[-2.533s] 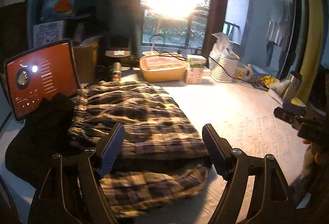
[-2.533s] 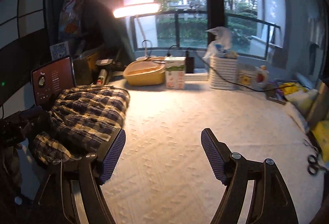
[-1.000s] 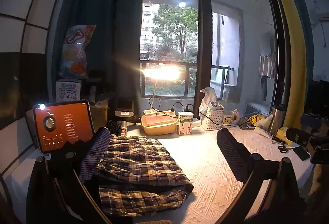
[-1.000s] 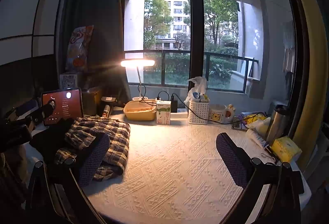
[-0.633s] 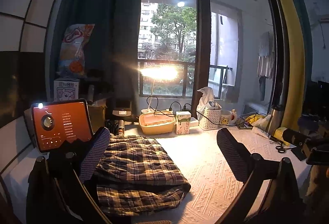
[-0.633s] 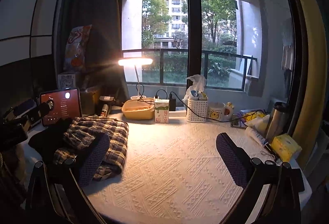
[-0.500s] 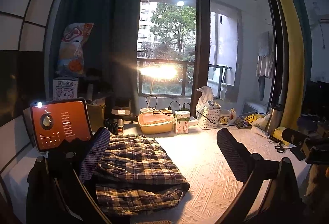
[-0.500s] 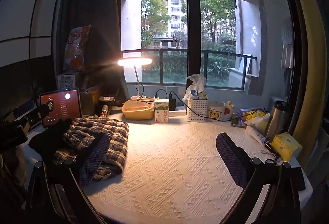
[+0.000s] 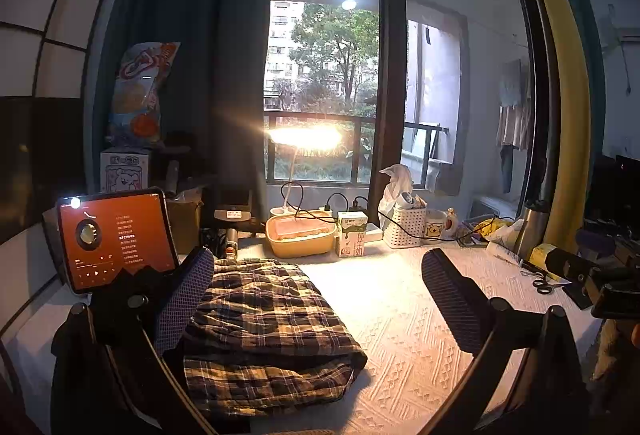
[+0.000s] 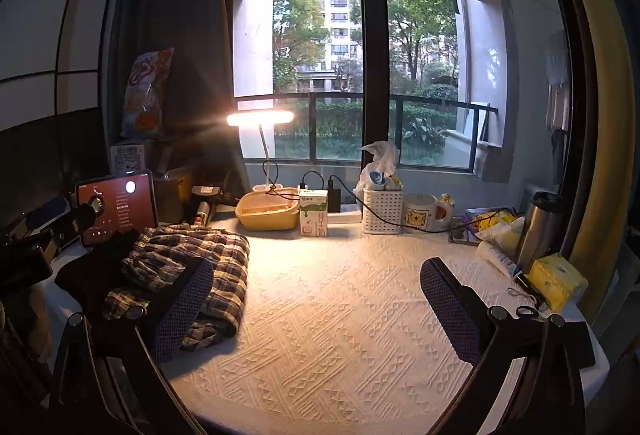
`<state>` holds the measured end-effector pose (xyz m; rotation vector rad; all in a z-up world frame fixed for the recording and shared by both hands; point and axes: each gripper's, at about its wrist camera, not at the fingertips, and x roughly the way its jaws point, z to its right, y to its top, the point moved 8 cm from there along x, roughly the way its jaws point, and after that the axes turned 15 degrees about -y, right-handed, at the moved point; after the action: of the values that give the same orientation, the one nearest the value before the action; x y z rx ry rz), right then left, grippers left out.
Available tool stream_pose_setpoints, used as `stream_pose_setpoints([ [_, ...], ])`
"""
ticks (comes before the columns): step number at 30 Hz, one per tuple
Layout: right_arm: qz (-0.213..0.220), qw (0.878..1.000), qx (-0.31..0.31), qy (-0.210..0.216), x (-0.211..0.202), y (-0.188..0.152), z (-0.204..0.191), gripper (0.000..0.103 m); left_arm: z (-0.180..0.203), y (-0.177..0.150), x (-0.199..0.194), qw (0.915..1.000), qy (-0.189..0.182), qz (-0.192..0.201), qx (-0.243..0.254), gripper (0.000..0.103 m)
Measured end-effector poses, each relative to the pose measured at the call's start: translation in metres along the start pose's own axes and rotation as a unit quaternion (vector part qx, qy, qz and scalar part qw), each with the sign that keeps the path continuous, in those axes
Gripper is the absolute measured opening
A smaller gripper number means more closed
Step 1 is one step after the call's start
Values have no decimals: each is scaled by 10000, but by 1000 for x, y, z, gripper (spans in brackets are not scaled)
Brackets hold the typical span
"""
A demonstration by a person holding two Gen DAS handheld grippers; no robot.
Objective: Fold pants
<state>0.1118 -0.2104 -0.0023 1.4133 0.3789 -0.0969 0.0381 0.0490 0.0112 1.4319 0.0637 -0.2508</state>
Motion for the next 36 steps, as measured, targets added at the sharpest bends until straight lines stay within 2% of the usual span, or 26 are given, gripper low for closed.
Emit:
stream_pose_setpoints([
  [28,-107,9999,-88,-55,7,-8,0,103,-6,-3,1,9999,122,-100,26,102],
  [36,-134,9998,-50,-112,9,-8,3,103,-4,-4,2,9999,50,-124,56,102],
])
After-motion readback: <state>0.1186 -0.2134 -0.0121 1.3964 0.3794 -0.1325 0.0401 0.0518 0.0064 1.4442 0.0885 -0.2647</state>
